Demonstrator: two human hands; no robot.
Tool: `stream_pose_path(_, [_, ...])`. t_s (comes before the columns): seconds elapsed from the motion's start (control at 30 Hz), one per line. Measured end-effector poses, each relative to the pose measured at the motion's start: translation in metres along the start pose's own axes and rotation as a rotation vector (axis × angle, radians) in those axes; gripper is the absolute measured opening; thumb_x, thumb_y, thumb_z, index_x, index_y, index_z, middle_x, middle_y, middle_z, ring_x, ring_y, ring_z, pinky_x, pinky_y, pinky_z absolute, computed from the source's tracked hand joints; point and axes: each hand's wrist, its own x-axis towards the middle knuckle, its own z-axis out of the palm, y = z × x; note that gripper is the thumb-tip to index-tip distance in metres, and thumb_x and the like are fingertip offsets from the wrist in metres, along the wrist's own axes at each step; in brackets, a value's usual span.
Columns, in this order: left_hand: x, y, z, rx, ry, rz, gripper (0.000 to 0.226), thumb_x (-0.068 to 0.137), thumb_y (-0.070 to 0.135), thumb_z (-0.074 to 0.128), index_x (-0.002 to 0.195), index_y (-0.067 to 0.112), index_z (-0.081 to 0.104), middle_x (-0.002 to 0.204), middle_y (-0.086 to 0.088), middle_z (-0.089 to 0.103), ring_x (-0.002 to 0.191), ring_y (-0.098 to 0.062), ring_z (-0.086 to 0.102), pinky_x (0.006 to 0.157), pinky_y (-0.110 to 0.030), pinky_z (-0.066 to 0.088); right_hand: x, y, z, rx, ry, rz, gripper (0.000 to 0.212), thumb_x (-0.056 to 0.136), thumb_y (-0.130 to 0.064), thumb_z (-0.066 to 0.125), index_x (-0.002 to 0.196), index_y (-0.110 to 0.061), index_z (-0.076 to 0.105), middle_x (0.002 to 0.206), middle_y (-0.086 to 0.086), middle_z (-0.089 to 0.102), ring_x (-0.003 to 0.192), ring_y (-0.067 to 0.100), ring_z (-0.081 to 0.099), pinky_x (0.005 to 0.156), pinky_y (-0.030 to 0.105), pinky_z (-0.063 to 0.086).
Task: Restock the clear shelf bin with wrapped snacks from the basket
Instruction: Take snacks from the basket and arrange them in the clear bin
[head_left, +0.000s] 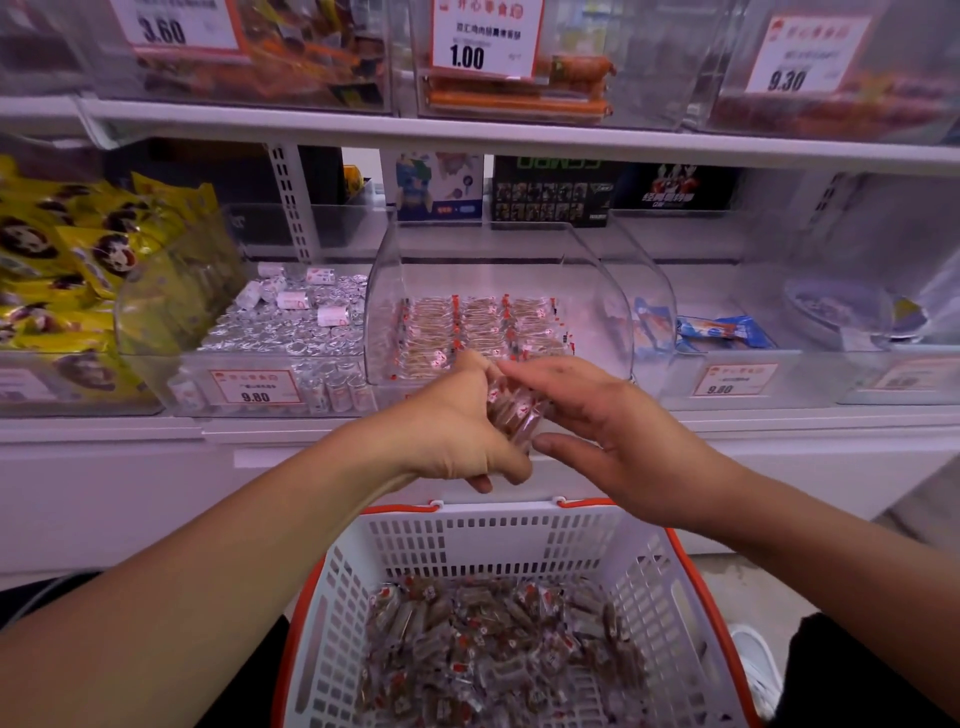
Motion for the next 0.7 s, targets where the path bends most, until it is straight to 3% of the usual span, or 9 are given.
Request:
stream_pose_path(0.07, [-0.001,0.001,-0.002,0.0,0.001,0.003,0.074,0.066,-0.005,0.079,0.115,0.02,0.029,0.097,-0.011,0.063,0.071,-0.014,0.064,0.047,-0.026,0.052,-0.001,-0.004,0.004,-0.003,0.0,0.04,0.067,0.092,-0.005,0.064,0.151,-0.021,0.036,0.156,-0.004,0.035,0.147,0.006,0.026,0.12,0.031,0.027])
stream_pose_path(0.13, [-0.004,0.001,-0.001,0.006,-0.021,0.013,0.076,0.066,-0.005,0.077,0.115,0.023,0.026,0.094,-0.01,0.061,0.066,-0.012,0.062,0.047,-0.026,0.052,-0.001,-0.009,0.007,0.007,-0.014,0.046,0.071,0.092,-0.004,0.065,0.152,-0.021,0.031,0.156,-0.005,0.038,0.145,0.005,0.03,0.118,0.03,0.029])
stream_pose_path(0.23, [-0.006,0.003,-0.006,0.01,-0.017,0.08,0.083,0.064,-0.009,0.077,0.119,0.022,0.024,0.096,-0.014,0.061,0.067,-0.014,0.063,0.052,-0.026,0.052,0.004,-0.017,-0.007,-0.126,-0.037,-0.04,0.07,0.085,-0.015,0.076,0.147,-0.024,0.043,0.137,-0.007,0.058,0.127,0.007,0.053,0.105,0.027,0.042])
stream_pose_path(0.3, [-0.004,0.007,-0.01,-0.045,-0.005,0.138,0.09,0.064,-0.017,0.076,0.125,0.022,0.021,0.105,-0.022,0.066,0.078,-0.025,0.068,0.062,-0.034,0.054,0.015,-0.022,-0.026,-0.262,-0.102,-0.077,0.06,0.077,-0.023,0.082,0.131,-0.027,0.057,0.117,-0.01,0.066,0.106,0.005,0.061,0.09,0.022,0.046])
stream_pose_path(0.37, [-0.001,0.013,-0.016,-0.116,0.043,0.181,0.091,0.065,-0.021,0.074,0.127,0.022,0.024,0.112,-0.024,0.064,0.088,-0.035,0.072,0.073,-0.048,0.058,0.033,-0.026,-0.044,-0.391,-0.17,-0.043,0.046,0.069,-0.027,0.082,0.112,-0.027,0.063,0.095,-0.014,0.066,0.083,0.002,0.059,0.073,0.018,0.043])
stream_pose_path(0.43, [0.005,0.019,-0.024,-0.2,0.113,0.19,0.089,0.066,-0.02,0.076,0.129,0.023,0.029,0.115,-0.017,0.062,0.088,-0.033,0.073,0.077,-0.053,0.058,0.056,-0.025,-0.057,-0.501,-0.196,0.003,0.04,0.067,-0.031,0.08,0.103,-0.025,0.062,0.085,-0.013,0.064,0.072,0.005,0.055,0.066,0.021,0.041])
stream_pose_path(0.57, [0.02,0.017,-0.049,-0.123,0.333,0.197,0.077,0.074,0.009,0.083,0.132,0.029,0.035,0.114,0.006,0.059,0.093,-0.011,0.066,0.074,-0.037,0.06,0.109,0.003,-0.081,-0.673,-0.259,0.143,0.04,0.067,-0.036,0.081,0.101,-0.021,0.065,0.09,-0.004,0.067,0.077,0.014,0.059,0.071,0.031,0.049])
stream_pose_path(0.63, [0.029,0.009,-0.058,-0.01,0.461,0.21,0.056,0.083,0.013,0.075,0.125,0.03,0.04,0.109,0.008,0.058,0.092,-0.008,0.062,0.064,-0.026,0.054,0.129,0.025,-0.082,-0.823,-0.403,0.249,0.041,0.07,-0.041,0.081,0.101,-0.021,0.063,0.096,-0.002,0.065,0.083,0.017,0.057,0.074,0.031,0.047])
stream_pose_path(0.7, [0.037,-0.002,-0.061,0.113,0.479,0.224,0.041,0.088,0.01,0.068,0.117,0.028,0.045,0.104,0.007,0.058,0.09,-0.01,0.06,0.061,-0.022,0.048,0.141,0.047,-0.071,-0.888,-0.561,0.331,0.044,0.071,-0.047,0.08,0.102,-0.022,0.061,0.1,-0.002,0.062,0.089,0.018,0.055,0.076,0.029,0.044])
